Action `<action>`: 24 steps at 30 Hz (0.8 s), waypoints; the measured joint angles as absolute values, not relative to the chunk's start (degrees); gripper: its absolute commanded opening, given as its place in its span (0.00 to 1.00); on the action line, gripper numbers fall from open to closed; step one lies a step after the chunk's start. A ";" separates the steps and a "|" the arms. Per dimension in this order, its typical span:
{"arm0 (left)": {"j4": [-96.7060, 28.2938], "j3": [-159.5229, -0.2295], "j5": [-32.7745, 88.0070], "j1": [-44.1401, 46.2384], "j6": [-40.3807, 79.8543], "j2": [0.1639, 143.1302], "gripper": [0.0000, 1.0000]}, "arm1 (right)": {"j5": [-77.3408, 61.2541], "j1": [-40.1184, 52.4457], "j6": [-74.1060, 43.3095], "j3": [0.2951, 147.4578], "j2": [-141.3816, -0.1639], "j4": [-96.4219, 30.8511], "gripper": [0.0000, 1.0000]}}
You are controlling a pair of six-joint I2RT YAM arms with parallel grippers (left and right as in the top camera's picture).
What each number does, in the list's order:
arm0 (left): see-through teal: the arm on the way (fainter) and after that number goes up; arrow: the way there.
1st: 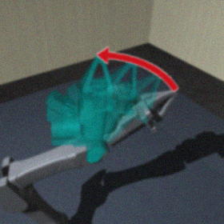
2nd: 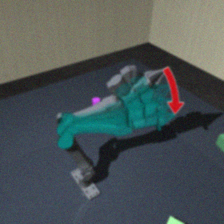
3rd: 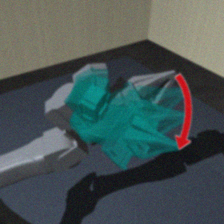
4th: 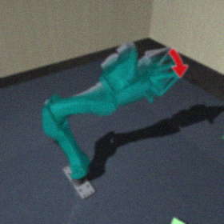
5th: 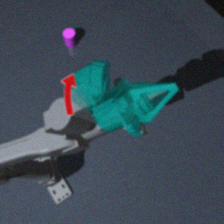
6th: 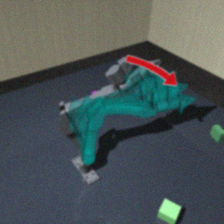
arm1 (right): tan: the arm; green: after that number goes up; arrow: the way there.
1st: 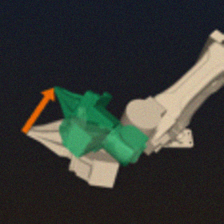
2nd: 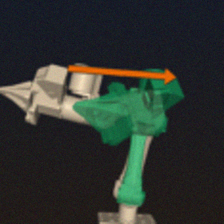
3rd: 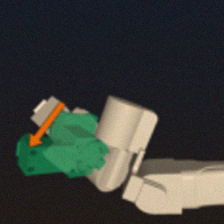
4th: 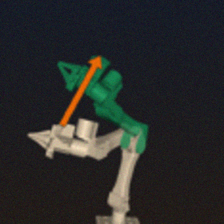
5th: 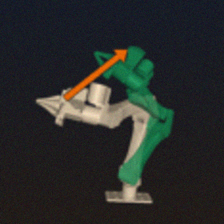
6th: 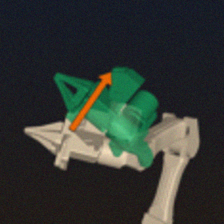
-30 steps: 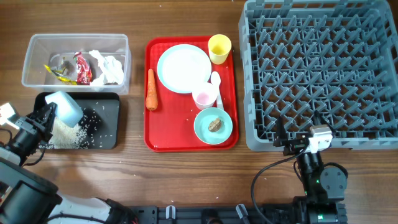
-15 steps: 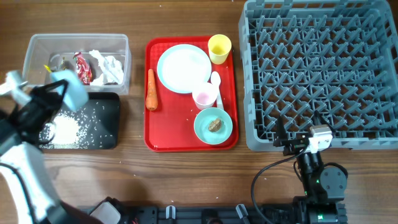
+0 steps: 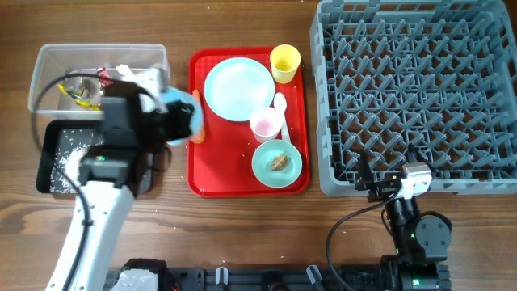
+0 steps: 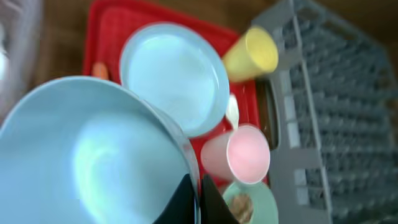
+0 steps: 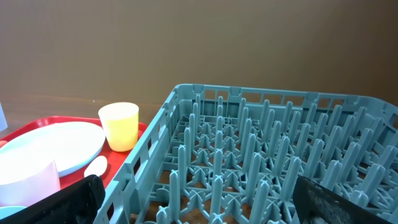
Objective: Sort waste into correct bins and load items into the dishwasher rack
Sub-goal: 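Carry the empty bowl back and set it on the red tray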
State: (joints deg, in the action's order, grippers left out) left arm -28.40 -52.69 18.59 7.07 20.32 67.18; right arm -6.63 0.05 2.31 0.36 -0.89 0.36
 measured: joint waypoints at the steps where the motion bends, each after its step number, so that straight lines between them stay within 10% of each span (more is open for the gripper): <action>1: -29.63 -52.69 16.78 9.69 20.32 67.18 0.04 | -6.66 0.05 2.31 0.36 -0.89 0.36 1.00; 24: -33.74 -52.77 6.79 27.40 20.53 86.94 0.04 | -6.66 0.05 2.31 0.36 -0.89 0.38 1.00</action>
State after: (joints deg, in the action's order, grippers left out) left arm -33.74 -52.77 6.79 27.40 20.53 86.94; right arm -6.66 0.05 2.31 0.36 -0.89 0.38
